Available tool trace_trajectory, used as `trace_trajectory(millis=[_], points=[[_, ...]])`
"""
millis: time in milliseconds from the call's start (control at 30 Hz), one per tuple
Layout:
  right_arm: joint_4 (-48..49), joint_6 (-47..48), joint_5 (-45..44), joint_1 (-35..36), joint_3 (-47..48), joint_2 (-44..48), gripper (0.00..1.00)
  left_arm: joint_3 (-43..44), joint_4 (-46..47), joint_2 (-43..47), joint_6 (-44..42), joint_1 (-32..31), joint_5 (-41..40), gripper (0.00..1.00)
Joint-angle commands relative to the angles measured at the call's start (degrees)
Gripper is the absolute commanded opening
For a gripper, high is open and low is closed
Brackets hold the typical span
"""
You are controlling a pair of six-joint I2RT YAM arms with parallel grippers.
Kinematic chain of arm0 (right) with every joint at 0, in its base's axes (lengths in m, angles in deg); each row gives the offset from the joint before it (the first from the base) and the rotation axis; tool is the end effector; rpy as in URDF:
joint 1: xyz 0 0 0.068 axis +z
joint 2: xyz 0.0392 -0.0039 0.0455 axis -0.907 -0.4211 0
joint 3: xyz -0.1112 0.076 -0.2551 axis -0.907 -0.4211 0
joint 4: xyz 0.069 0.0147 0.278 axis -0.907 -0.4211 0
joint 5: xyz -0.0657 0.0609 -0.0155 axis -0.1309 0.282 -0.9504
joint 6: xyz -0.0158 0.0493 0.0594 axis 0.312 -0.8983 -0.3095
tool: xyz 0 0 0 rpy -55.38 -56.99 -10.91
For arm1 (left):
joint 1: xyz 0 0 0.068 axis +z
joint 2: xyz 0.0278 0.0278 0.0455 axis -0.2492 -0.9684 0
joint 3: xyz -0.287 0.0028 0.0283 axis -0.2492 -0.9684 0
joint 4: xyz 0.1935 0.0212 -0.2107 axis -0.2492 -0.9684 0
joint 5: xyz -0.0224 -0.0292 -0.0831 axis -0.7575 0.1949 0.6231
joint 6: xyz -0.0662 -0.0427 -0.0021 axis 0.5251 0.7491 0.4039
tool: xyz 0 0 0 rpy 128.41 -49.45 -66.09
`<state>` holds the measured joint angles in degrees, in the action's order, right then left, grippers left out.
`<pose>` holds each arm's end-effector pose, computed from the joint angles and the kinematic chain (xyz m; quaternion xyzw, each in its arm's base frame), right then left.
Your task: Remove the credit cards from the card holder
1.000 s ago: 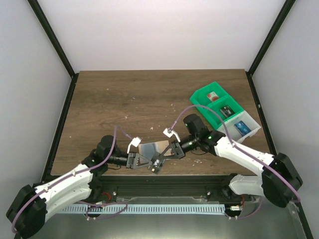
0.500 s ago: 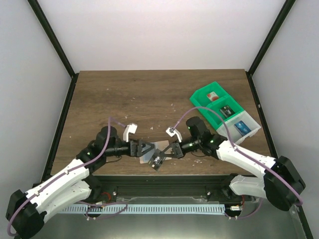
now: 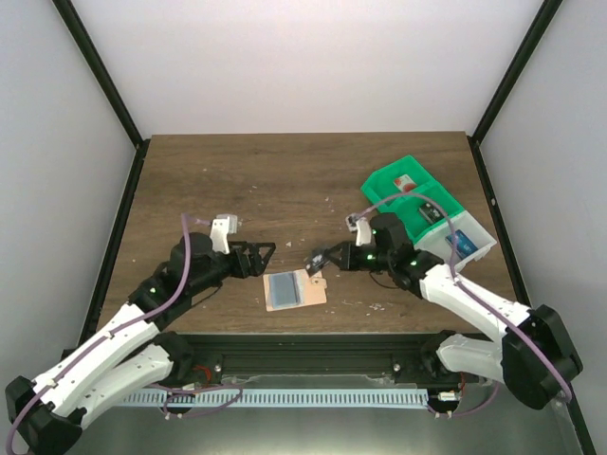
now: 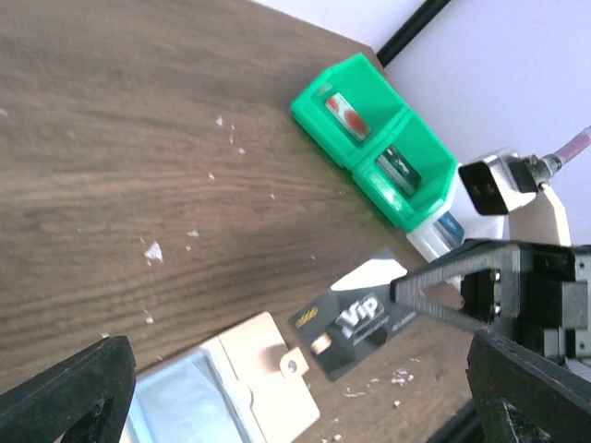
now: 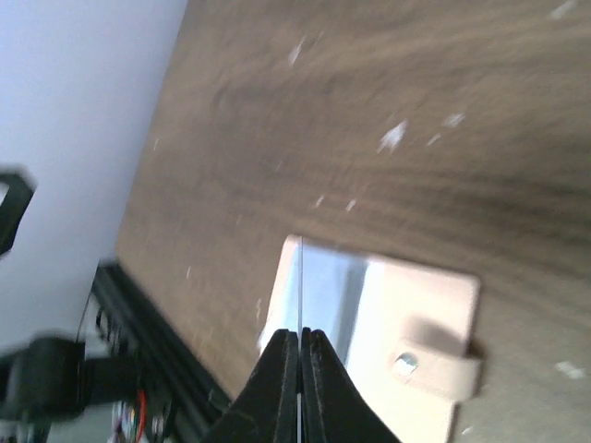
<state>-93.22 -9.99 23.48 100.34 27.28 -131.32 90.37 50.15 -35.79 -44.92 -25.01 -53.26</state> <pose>0.2093 0.1878 0.2091 -0.1065 0.8614 0.4399 0.2305 0.1633 -0.1430 0.2687 0.0521 0.8356 -0.3663 0.4061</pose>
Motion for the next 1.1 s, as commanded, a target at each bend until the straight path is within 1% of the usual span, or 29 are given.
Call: trace_trajectory(millis=[0, 67, 233, 367, 533, 633, 800, 1067], points=[[3.95, -7.46, -9.44, -5.63, 0.15, 3.01, 0.00, 4.10, -4.27, -0.48, -7.78, -0.11, -4.66, 1.00], [4.53, -9.34, -12.58, -8.04, 0.15, 3.73, 0.00, 4.27, -4.93, -0.28, -10.96, -0.10, -3.62, 1.00], [4.91, -12.09, -15.78, -17.34, 0.62, 5.04, 0.01, 2.79, -4.12, 2.37, -12.30, -0.07, -2.87, 1.00], [3.71, -11.02, -20.64, -24.43, 1.74, 5.86, 0.01, 1.64, -3.12, 5.31, -12.51, -0.10, -2.46, 1.00], [2.60, -9.46, -24.14, -32.49, 3.09, 4.95, 0.00, 0.86, -2.52, 7.11, -12.61, -0.11, -2.29, 1.00], [3.97, -9.98, -25.01, -36.79, 2.55, 4.65, 0.00, 0.97, -2.62, 6.99, -12.60, -0.10, -2.49, 1.00], [5.82, -9.33, -30.29, -38.21, 4.27, 1.32, 0.00, 1.00, -2.75, 6.04, -12.53, -0.08, -2.15, 1.00], [9.01, -10.42, -33.20, -39.32, 5.32, -4.76, 0.01, 1.01, -3.11, 6.65, -12.43, -0.10, -2.87, 1.00]])
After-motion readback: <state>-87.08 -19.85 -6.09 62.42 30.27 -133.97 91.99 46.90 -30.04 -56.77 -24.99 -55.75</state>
